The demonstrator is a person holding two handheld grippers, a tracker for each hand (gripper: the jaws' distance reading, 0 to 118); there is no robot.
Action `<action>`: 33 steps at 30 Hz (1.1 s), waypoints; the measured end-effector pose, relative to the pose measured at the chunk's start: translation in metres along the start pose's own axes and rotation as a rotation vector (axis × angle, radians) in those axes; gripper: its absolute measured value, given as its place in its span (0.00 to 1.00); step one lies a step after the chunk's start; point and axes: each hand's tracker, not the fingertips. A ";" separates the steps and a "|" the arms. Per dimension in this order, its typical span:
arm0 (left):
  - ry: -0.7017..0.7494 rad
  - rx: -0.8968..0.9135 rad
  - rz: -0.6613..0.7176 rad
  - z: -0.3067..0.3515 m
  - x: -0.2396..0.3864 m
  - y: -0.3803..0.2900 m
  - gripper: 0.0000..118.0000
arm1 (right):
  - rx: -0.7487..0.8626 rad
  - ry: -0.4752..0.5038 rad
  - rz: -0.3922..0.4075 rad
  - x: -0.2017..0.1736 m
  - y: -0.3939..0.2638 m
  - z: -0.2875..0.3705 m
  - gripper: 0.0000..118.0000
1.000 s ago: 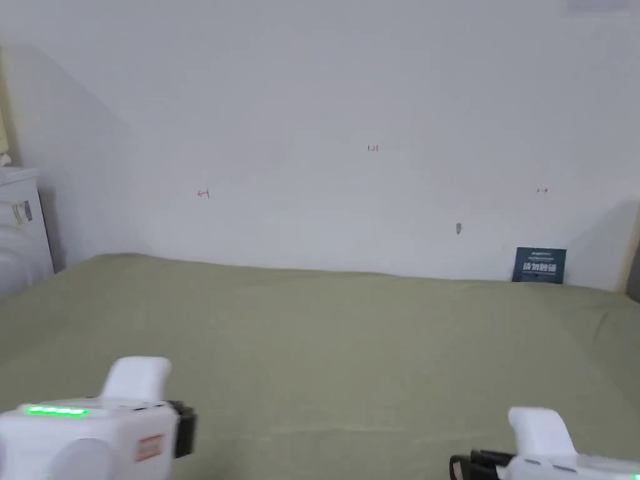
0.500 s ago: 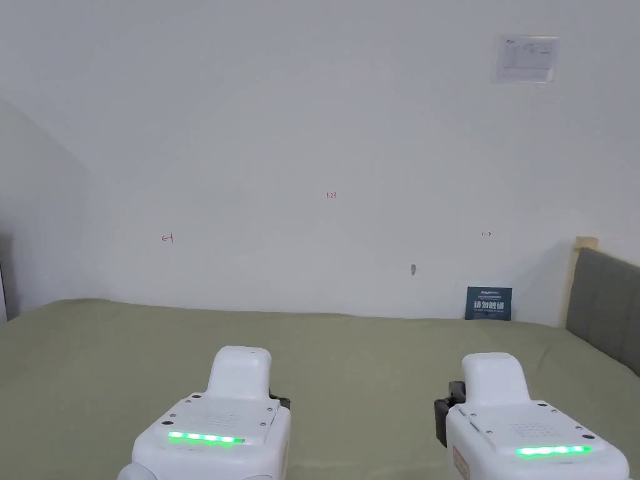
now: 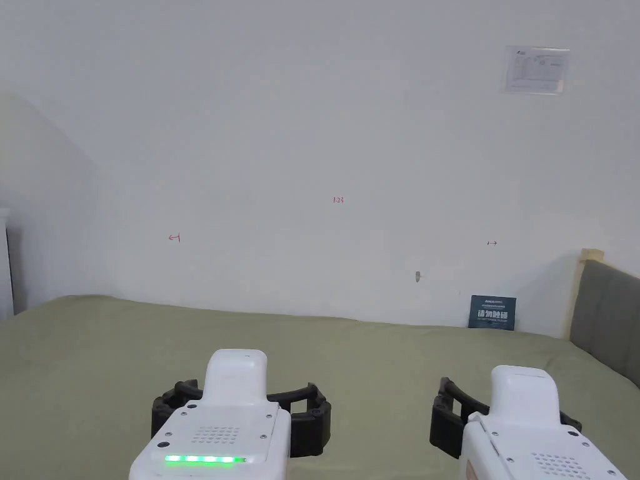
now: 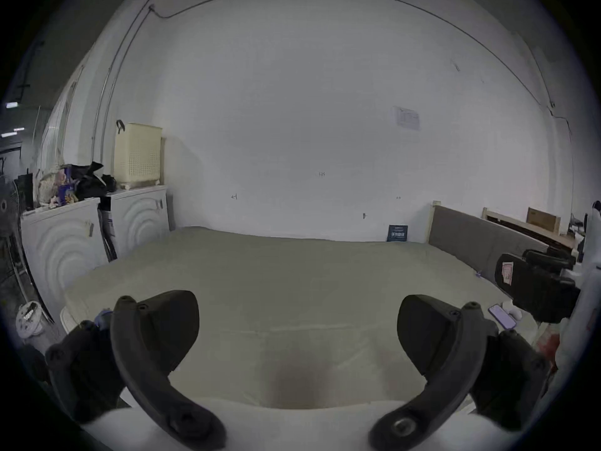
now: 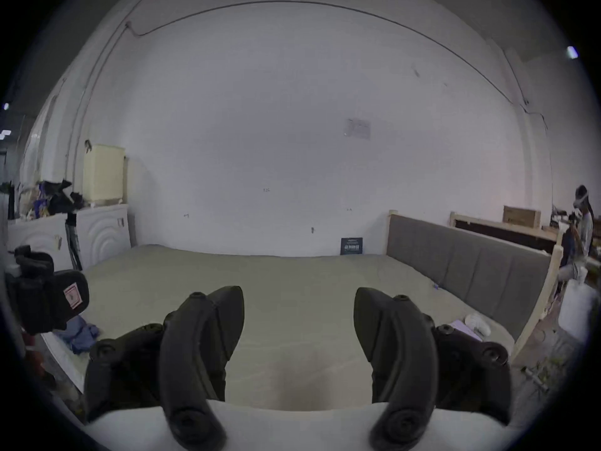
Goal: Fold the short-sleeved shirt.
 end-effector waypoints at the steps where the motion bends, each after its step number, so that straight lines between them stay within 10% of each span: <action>1: 0.001 0.001 -0.003 0.000 0.000 0.001 1.00 | 0.003 -0.007 -0.015 0.002 0.000 0.000 0.63; 33: -0.010 -0.009 0.033 -0.012 -0.029 0.007 1.00 | 0.045 0.076 -0.086 0.008 0.021 -0.003 0.63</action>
